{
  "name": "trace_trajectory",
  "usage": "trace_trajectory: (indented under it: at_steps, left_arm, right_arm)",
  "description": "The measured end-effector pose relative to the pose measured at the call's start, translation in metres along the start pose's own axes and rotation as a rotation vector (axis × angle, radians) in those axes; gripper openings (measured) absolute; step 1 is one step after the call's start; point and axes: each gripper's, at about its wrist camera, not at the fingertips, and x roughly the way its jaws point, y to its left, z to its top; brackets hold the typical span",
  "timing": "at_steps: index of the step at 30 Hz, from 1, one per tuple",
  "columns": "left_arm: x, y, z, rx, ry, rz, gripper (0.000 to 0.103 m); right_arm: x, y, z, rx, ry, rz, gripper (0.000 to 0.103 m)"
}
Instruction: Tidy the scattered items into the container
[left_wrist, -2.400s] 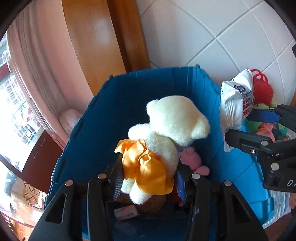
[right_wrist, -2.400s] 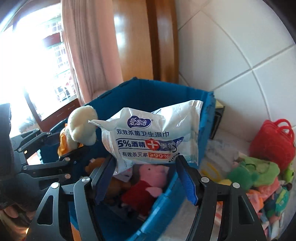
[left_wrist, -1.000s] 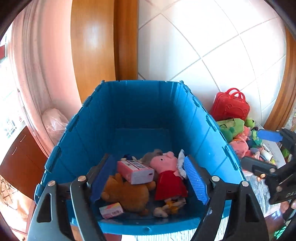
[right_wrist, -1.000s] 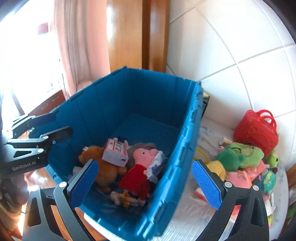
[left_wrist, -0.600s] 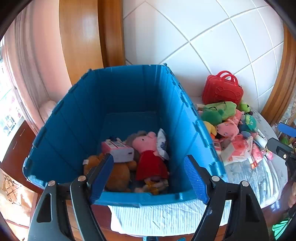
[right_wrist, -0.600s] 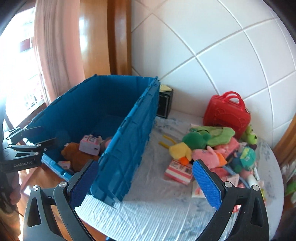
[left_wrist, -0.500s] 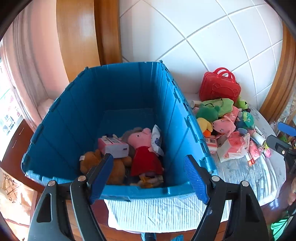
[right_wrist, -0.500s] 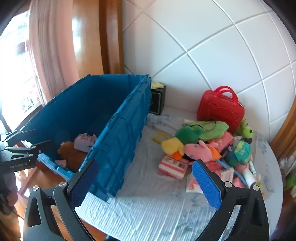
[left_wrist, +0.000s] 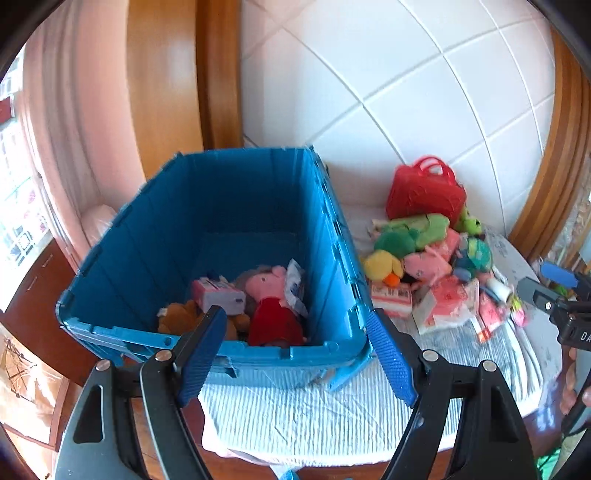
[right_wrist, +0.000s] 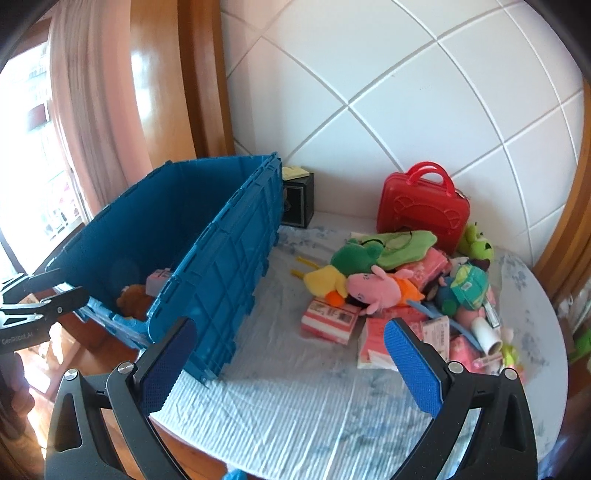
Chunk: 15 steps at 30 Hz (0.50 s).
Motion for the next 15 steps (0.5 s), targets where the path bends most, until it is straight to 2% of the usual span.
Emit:
trace_trajectory:
  at_steps: [2, 4, 8, 15]
  left_arm:
    - [-0.008, -0.002, -0.001, 0.013, -0.037, 0.045, 0.079]
    - [-0.008, -0.006, -0.002, 0.029, -0.036, 0.080, 0.080]
    - [0.012, -0.004, -0.002, 0.027, 0.041, 0.046, 0.080]
    - [0.024, 0.006, -0.008, 0.016, 0.058, 0.049, 0.080]
  right_arm:
    - [-0.005, 0.001, 0.000, 0.005, -0.015, -0.002, 0.103]
    - [-0.008, 0.001, 0.000, 0.017, -0.028, 0.003, 0.103]
    - [-0.007, 0.003, -0.001, 0.033, -0.027, 0.005, 0.103]
    - [-0.004, 0.008, -0.007, 0.044, -0.001, -0.027, 0.103]
